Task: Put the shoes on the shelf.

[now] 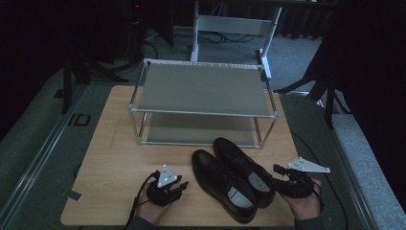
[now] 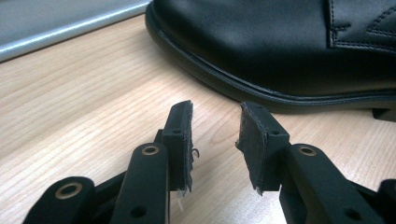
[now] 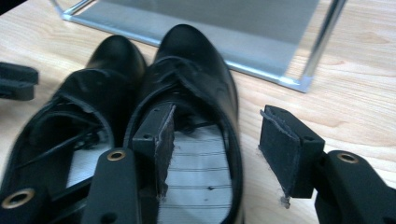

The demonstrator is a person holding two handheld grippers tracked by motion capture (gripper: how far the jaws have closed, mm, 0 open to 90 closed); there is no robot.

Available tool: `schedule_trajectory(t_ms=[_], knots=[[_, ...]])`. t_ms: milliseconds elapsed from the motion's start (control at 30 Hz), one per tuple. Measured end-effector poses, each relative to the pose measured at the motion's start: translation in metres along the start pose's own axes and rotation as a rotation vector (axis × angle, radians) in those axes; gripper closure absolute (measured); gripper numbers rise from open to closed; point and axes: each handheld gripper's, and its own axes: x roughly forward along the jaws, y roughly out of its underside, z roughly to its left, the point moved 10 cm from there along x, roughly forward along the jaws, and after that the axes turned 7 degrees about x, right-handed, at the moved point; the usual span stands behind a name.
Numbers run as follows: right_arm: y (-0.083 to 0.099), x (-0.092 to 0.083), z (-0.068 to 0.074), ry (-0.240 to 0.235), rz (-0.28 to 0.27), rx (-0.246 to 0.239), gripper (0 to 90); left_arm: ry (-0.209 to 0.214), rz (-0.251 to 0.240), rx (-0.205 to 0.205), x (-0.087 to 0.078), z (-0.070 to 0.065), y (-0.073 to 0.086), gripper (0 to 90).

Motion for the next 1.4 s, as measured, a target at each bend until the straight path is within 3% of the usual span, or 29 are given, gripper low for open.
schedule_trajectory(t_ms=[200,367,667,967,1267,1400], knots=[[0.005,-0.004,0.015,-0.010,0.012,-0.025,43.5,-0.010,-0.006,-0.005,-0.002,0.003,0.000,64.6],[0.011,-0.006,0.024,-0.033,0.032,-0.008,43.3,-0.015,-0.004,-0.007,-0.001,0.003,0.001,64.1],[0.025,-0.003,0.041,-0.052,0.090,-0.052,44.1,-0.008,0.004,0.002,0.002,0.001,0.002,63.6],[0.041,0.008,0.047,-0.015,0.210,-0.084,40.1,0.002,0.011,0.010,0.005,-0.005,0.002,63.2],[0.043,0.009,0.048,0.022,0.260,-0.102,38.6,0.006,0.014,0.013,0.006,-0.006,0.003,63.1],[0.045,0.011,0.048,0.029,0.310,-0.100,38.7,0.014,0.016,0.015,0.007,-0.008,0.003,63.1]])
